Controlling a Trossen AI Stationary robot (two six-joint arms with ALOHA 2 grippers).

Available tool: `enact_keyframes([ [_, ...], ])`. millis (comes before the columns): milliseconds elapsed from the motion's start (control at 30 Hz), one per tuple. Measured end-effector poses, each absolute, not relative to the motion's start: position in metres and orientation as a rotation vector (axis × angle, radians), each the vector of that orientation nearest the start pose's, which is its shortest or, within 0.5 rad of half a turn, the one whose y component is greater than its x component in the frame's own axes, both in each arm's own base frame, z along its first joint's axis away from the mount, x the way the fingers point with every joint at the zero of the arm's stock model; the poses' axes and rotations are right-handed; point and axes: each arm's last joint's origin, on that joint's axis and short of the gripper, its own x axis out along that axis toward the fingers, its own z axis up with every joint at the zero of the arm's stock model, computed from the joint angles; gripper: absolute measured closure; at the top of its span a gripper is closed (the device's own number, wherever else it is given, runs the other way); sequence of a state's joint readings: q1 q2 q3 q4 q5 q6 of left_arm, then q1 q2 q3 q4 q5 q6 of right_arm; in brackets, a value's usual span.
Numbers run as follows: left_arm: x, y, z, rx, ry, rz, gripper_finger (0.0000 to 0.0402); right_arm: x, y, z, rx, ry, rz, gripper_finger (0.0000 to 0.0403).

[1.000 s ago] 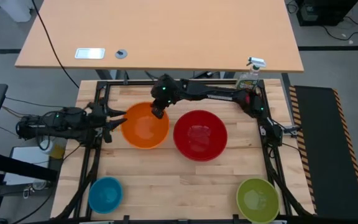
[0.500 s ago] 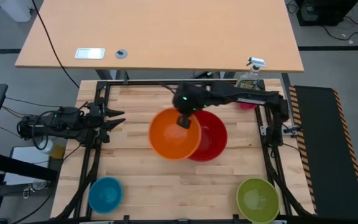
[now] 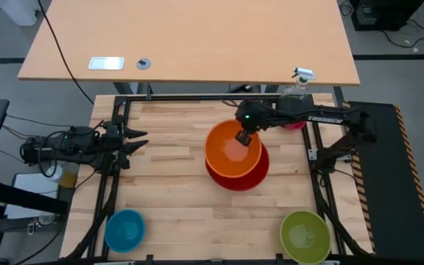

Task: Nest bowls inside each other
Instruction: Stack the orange bowl on the red bowl, then stack the green bowl on the orange bowl

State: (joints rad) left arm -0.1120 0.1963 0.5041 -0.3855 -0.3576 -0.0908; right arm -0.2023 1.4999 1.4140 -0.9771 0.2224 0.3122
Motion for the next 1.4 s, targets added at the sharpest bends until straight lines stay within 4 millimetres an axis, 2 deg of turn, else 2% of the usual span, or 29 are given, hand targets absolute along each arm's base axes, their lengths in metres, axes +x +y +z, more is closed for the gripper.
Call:
enact_keyframes([
  [133,0.072,0.002,0.279,-0.075,0.065,0.249,0.0260,0.271,-0.077,0.296,0.348,0.928,-0.522,0.0373],
  [300,0.072,0.002,0.279,-0.074,0.065,0.249,0.0260,0.258,-0.081,0.257,0.418,0.943,-0.540,0.0371],
  [467,0.072,0.002,0.279,-0.074,0.066,0.249,0.0260,0.258,-0.077,0.227,0.466,0.968,-0.545,0.0357],
  [667,0.072,0.002,0.279,-0.074,0.066,0.249,0.0260,0.276,-0.069,0.211,0.472,1.008,-0.491,0.0331],
  [900,0.072,0.002,0.279,-0.064,0.067,0.249,0.0260,0.312,-0.061,0.217,0.418,1.005,-0.425,0.0257],
  [1033,0.072,0.002,0.279,-0.063,0.067,0.249,0.0260,0.336,-0.054,0.230,0.384,1.009,-0.391,0.0208],
  [1167,0.072,0.002,0.279,-0.063,0.067,0.249,0.0260,0.348,-0.049,0.258,0.341,1.068,-0.457,0.0178],
  [1300,0.072,0.002,0.277,-0.059,0.084,0.250,0.0260,0.345,-0.040,0.294,0.256,1.082,-0.528,0.0172],
  [1400,0.072,0.002,0.277,-0.059,0.084,0.250,0.0260,0.342,-0.031,0.316,0.260,1.081,-0.524,0.0173],
])
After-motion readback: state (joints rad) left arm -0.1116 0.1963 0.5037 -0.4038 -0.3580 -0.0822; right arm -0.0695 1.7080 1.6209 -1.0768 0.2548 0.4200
